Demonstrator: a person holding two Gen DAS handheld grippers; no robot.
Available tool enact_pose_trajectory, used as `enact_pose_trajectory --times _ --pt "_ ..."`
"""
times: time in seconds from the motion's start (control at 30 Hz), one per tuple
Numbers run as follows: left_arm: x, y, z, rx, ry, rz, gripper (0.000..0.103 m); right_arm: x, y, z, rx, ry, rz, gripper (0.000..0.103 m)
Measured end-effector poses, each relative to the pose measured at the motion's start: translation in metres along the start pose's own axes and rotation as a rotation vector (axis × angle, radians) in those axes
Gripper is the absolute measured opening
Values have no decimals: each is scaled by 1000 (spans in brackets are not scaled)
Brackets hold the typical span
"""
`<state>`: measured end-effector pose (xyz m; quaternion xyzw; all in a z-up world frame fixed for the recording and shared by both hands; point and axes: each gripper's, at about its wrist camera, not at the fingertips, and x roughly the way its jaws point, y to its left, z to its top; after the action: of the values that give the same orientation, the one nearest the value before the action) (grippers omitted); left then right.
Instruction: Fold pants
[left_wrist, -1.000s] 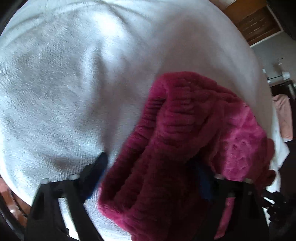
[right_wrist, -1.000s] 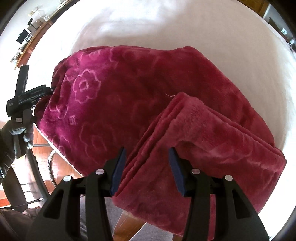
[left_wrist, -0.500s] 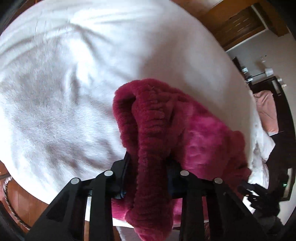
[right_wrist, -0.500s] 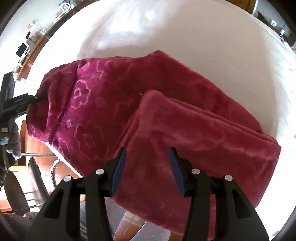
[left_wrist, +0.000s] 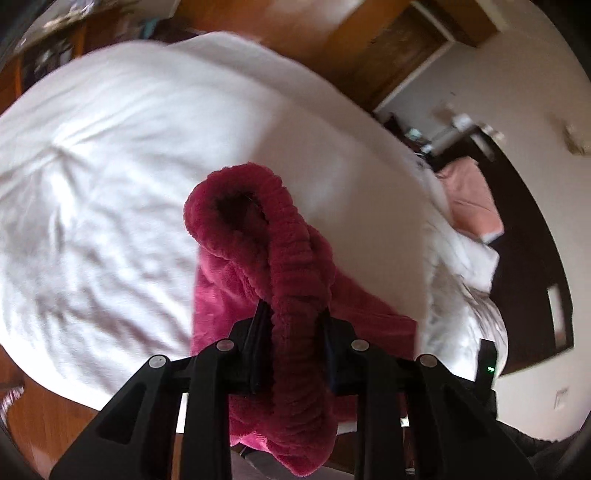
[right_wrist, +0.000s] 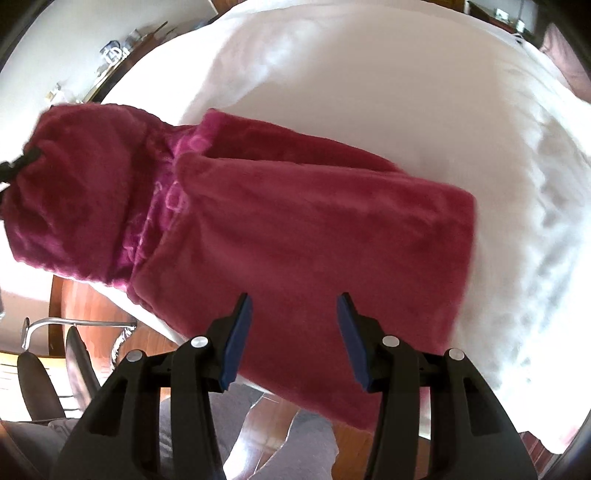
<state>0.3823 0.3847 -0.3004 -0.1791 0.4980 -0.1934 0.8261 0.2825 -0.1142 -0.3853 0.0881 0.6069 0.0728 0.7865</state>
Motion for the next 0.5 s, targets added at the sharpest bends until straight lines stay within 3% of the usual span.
enact_pose_trajectory --times 0.3,0.5 --pt "24 -142 -36 209 53 -55 24 -30 -65 -37 83 -51 9 49" --pt "93 -221 -72 344 170 -82 24 -44 -99 -62 155 -83 0 49"
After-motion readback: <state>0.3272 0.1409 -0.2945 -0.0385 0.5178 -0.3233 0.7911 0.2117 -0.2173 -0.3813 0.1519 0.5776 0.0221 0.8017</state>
